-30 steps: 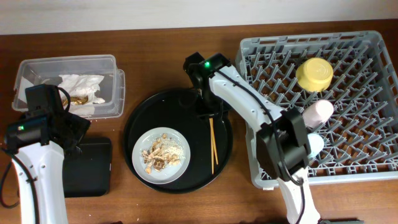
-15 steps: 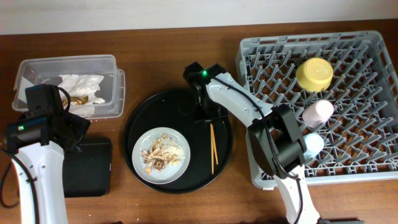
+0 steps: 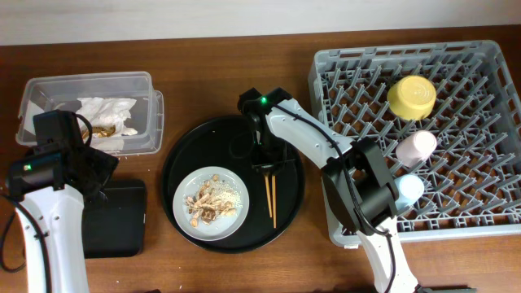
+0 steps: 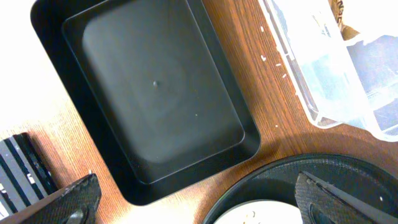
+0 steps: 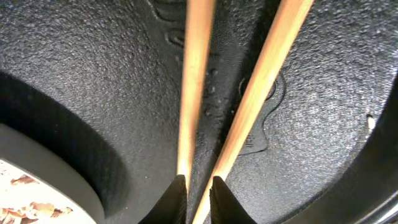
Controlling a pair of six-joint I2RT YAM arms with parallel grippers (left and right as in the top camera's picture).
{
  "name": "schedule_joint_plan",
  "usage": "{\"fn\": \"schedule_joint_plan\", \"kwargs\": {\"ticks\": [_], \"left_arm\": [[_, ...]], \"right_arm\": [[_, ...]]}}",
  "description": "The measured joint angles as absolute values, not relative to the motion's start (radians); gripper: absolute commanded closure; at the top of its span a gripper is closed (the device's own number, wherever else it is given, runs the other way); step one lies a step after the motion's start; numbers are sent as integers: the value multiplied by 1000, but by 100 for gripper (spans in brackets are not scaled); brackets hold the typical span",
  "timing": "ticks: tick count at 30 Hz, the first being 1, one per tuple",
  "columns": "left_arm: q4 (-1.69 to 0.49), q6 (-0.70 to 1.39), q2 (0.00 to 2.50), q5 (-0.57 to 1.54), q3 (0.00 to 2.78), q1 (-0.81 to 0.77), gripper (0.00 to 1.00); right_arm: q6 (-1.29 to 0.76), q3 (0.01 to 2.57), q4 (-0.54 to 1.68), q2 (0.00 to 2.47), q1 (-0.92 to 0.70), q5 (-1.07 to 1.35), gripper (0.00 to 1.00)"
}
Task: Sort waste into correct bins and load items into the dishwasher rack
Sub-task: 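Carry the chopstick with the right gripper and stand it in the rack, then return the right gripper to the tray and grasp the second chopstick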
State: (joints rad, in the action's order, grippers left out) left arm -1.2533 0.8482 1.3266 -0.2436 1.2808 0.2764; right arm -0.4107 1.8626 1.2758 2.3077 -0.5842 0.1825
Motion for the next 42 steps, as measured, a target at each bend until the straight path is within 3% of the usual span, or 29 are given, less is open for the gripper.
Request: {"fn": "schedule_joint_plan", "kwargs": {"ticks": [5,11,16,19,22,27,30,34,42], "left_arm": [[-1253,848,1327,-244,1281,276,1],[-1253,848,1327,-244,1281,276,1],[-1253,848,1327,-244,1281,276,1],[-1253,848,1327,-244,1281,276,1],[-1254,848,1327,-244,1281,276,1],[-1253,848,1327,-244,1281,276,1],[-1253,848,1327,-244,1281,276,1],[-1253,848,1327,-244,1281,276,1],[-1253,848,1327,-244,1281,276,1]], "right_arm": [[-410,1863,1216,2308,-602,167,61],[-406,1862,1147,2308,-605,106,62],[-397,1824,1084,2307,-604,80,96],[-400,1827,1116,2306,-604,75,96],[-399,1937,1281,2315,-593,84,96],[-358,2532,1622,2314,-442,125,96],[-262,2696,1689,2304,-307,129,96],[-167,2690,1675,2303,-82,121,96],[-93,2428,1524,2307,-63,125,95]]}}
